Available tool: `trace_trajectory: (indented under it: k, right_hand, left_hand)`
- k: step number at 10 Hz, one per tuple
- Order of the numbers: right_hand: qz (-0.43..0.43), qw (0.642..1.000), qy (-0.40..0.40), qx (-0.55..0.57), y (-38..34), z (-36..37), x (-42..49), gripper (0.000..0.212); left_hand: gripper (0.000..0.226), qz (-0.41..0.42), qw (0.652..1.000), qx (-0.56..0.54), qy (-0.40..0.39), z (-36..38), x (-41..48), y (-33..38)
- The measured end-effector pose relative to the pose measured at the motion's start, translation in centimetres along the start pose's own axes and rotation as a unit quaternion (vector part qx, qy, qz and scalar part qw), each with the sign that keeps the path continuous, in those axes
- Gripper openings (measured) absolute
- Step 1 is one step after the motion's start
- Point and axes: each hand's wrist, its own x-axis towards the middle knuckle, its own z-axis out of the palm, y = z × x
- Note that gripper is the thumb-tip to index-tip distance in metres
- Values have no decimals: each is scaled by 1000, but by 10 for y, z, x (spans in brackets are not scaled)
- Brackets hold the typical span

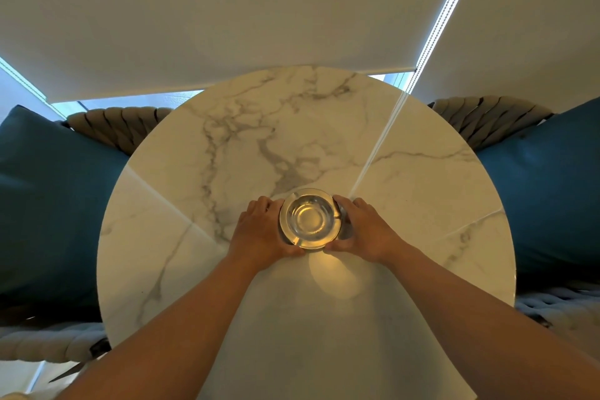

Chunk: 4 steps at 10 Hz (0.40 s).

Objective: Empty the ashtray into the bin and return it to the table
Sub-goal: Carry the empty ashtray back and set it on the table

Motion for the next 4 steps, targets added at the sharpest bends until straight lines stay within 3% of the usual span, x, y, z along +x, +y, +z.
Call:
trace_trajectory:
  k: [2,4]
  right_hand:
    - [12,1000,-13,-1,0,-5,-6,115]
    - [33,999,-19,-10,-6,-24,-24,95]
  left_hand:
    - [105,-24,1000,6,-11,-1,-4,0]
    - [109,-54,995,26,-79,-20,-18,-7]
